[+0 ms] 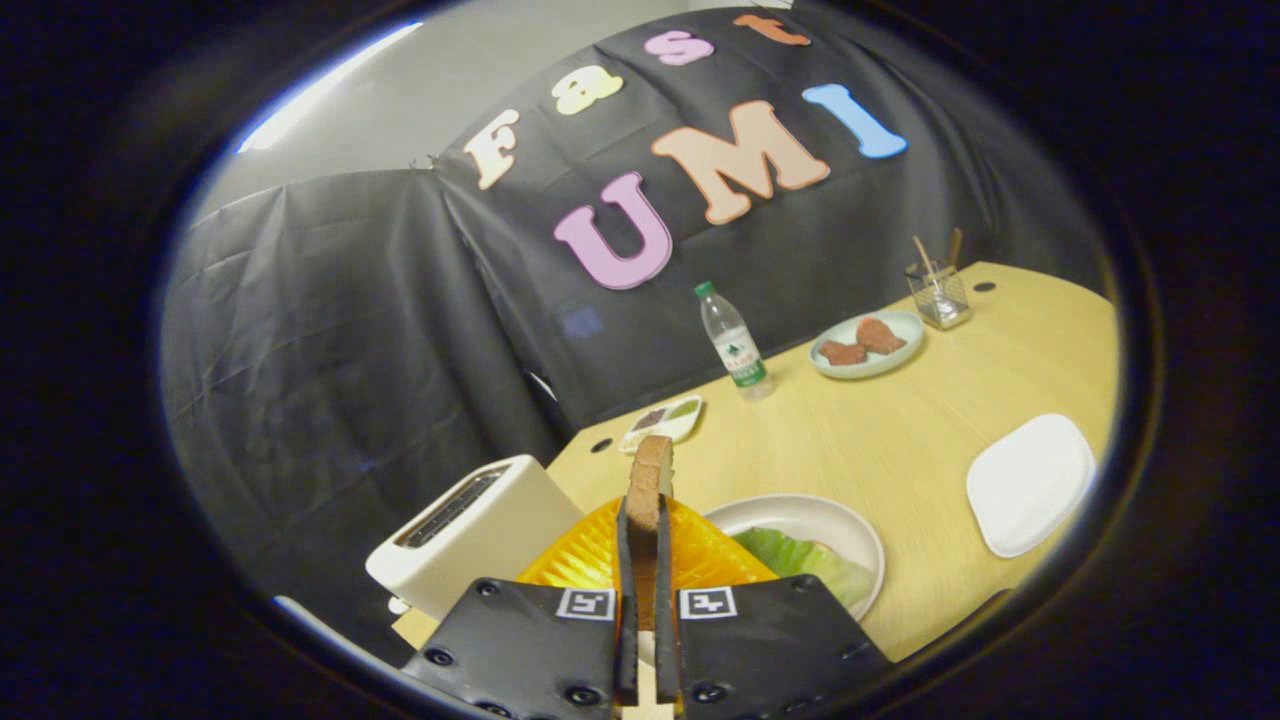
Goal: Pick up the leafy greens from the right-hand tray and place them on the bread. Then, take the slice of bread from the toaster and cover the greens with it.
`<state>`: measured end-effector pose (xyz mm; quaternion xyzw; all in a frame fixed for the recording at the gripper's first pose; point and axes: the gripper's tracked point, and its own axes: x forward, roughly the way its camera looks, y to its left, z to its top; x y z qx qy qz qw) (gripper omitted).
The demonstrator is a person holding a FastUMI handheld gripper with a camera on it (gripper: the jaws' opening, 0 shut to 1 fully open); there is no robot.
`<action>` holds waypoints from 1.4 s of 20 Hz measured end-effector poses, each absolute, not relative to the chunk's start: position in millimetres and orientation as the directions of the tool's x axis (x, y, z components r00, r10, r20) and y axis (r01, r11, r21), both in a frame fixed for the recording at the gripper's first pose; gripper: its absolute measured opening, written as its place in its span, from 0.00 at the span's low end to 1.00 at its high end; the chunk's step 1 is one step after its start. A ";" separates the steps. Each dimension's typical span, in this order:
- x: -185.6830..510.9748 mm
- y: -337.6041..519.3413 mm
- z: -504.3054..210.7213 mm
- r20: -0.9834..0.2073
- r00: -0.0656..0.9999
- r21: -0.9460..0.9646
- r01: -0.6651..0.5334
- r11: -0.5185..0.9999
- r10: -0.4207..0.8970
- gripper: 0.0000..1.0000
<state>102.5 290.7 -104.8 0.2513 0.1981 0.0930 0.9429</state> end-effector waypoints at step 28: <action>76.0 219.2 -181.0 -0.454 0.890 -0.035 0.024 0.999 -0.037 0.72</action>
